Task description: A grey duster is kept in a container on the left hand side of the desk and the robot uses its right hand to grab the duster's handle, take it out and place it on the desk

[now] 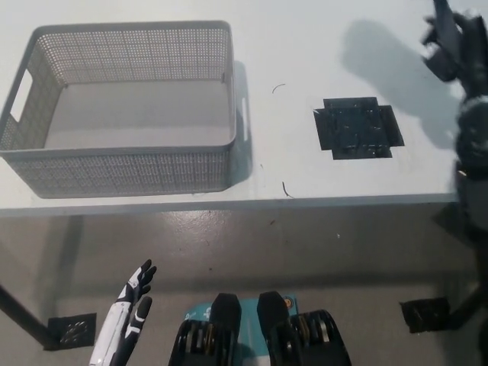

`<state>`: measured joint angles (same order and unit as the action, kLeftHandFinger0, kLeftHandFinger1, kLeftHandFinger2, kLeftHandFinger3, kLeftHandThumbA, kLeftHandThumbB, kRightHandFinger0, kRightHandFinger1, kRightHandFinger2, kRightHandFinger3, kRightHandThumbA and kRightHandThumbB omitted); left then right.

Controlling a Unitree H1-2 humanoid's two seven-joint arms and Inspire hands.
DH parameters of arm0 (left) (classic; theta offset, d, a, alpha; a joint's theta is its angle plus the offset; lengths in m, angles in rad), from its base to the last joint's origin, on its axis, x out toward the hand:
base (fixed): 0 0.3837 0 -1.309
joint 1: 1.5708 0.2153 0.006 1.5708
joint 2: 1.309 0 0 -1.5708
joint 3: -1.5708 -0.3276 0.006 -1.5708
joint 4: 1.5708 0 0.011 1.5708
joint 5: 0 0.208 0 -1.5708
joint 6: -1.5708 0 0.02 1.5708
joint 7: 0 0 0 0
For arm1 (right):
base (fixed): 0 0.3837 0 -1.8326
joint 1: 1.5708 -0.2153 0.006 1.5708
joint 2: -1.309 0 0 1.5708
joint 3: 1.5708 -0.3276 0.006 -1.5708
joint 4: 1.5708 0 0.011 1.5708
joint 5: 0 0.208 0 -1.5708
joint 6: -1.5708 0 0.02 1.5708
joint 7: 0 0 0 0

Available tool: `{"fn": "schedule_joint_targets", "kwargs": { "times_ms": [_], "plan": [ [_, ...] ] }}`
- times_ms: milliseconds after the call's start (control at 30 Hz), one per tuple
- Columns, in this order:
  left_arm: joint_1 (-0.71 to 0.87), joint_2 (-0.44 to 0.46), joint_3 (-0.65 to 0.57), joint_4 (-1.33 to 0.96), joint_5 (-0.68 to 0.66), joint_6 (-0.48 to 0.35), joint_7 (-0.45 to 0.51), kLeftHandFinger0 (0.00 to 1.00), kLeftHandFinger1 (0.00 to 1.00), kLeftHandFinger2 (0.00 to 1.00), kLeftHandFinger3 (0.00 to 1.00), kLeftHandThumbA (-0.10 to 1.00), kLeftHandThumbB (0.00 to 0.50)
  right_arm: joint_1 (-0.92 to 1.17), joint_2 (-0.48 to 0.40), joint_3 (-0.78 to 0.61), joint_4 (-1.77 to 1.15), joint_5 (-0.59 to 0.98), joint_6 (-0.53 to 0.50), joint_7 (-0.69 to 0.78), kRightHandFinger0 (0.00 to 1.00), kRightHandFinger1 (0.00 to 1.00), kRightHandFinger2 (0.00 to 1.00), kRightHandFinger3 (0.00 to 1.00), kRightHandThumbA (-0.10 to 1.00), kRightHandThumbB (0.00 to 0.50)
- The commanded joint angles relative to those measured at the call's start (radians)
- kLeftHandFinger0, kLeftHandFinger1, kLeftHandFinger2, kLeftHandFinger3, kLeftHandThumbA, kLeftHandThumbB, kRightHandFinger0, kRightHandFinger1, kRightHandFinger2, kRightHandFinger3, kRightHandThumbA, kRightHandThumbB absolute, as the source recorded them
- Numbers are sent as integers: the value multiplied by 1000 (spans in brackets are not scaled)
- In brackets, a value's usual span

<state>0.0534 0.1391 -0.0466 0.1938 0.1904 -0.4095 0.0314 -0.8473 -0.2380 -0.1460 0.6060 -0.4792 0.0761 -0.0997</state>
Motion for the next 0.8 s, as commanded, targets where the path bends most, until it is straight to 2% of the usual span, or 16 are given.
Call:
{"fn": "schedule_joint_targets", "kwargs": {
  "times_ms": [0, 67, 200, 233, 267, 333, 400, 433, 500, 533, 567, 600, 667, 700, 733, 767],
  "plan": [
    [10, 14, 12, -41, 5, -21, 7, 1000, 1000, 1000, 1000, 1000, 67, 2, -97, 79, 10, -30, -131, -28, 0, 205, 601, 661, -100, 169],
    [15, 16, 12, -42, 6, -26, 7, 1000, 1000, 1000, 1000, 1000, 60, 24, -141, 132, 41, -65, -186, -51, 0, 195, 600, 647, -100, 178],
    [15, 15, 15, -36, 1, -38, 10, 1000, 1000, 1000, 1000, 1000, 62, 58, -198, 197, 77, -73, -228, -56, 0, 298, 688, 641, -100, 197],
    [14, 14, 16, -32, 2, -45, 13, 1000, 1000, 1000, 1000, 1000, 52, 66, -212, 208, 95, -65, -237, -54, 22, 357, 735, 661, -100, 195],
    [14, 14, 15, -35, 4, -40, 12, 1000, 1000, 1000, 1000, 1000, 57, 73, -227, 224, 113, -72, -250, -66, 6, 366, 737, 662, -100, 201],
    [13, 17, 16, -35, 11, -38, 13, 1000, 1000, 1000, 1000, 1000, 63, 81, -243, 247, 122, -88, -252, -85, 7, 376, 735, 633, -100, 180],
    [12, 17, 16, -32, 7, -41, 11, 1000, 1000, 1000, 1000, 1000, 61, 71, -258, 274, 173, -103, -262, -107, 0, 439, 811, 699, -100, 177],
    [11, 17, 16, -29, 7, -43, 12, 1000, 1000, 1000, 1000, 1000, 68, 69, -264, 284, 184, -107, -260, -112, 0, 441, 818, 730, -100, 160],
    [10, 17, 16, -25, 8, -45, 13, 1000, 1000, 1000, 1000, 1000, 64, 66, -270, 296, 191, -107, -260, -114, 0, 455, 797, 613, -100, 150],
    [10, 16, 16, -24, 6, -47, 13, 1000, 1000, 1000, 1000, 1000, 56, 64, -274, 304, 193, -109, -266, -117, 1, 461, 799, 607, -100, 146],
    [10, 15, 16, -25, 6, -46, 13, 1000, 1000, 1000, 1000, 1000, 60, 61, -276, 313, 192, -116, -260, -119, 16, 464, 787, 584, -100, 155],
    [10, 13, 16, -30, 4, -38, 11, 1000, 1000, 1000, 1000, 1000, 55, 47, -278, 329, 210, -134, -269, -139, 1, 448, 767, 521, -100, 178],
    [9, 16, 15, -28, 10, -42, 13, 1000, 1000, 1000, 1000, 1000, 56, 30, -282, 356, 215, -158, -257, -144, 0, 439, 774, 509, -100, 175],
    [9, 17, 14, -29, 16, -42, 14, 1000, 1000, 1000, 1000, 1000, 61, 26, -284, 364, 211, -161, -251, -139, 4, 455, 794, 536, -100, 170],
    [10, 18, 14, -31, 19, -39, 13, 1000, 1000, 1000, 1000, 1000, 61, 20, -287, 368, 203, -157, -248, -127, 45, 482, 802, 575, -100, 172],
    [7, 18, 15, -32, 17, -38, 12, 1000, 1000, 1000, 1000, 1000, 60, 10, -287, 370, 198, -154, -236, -116, 130, 521, 812, 600, -100, 182]
  ]
}}
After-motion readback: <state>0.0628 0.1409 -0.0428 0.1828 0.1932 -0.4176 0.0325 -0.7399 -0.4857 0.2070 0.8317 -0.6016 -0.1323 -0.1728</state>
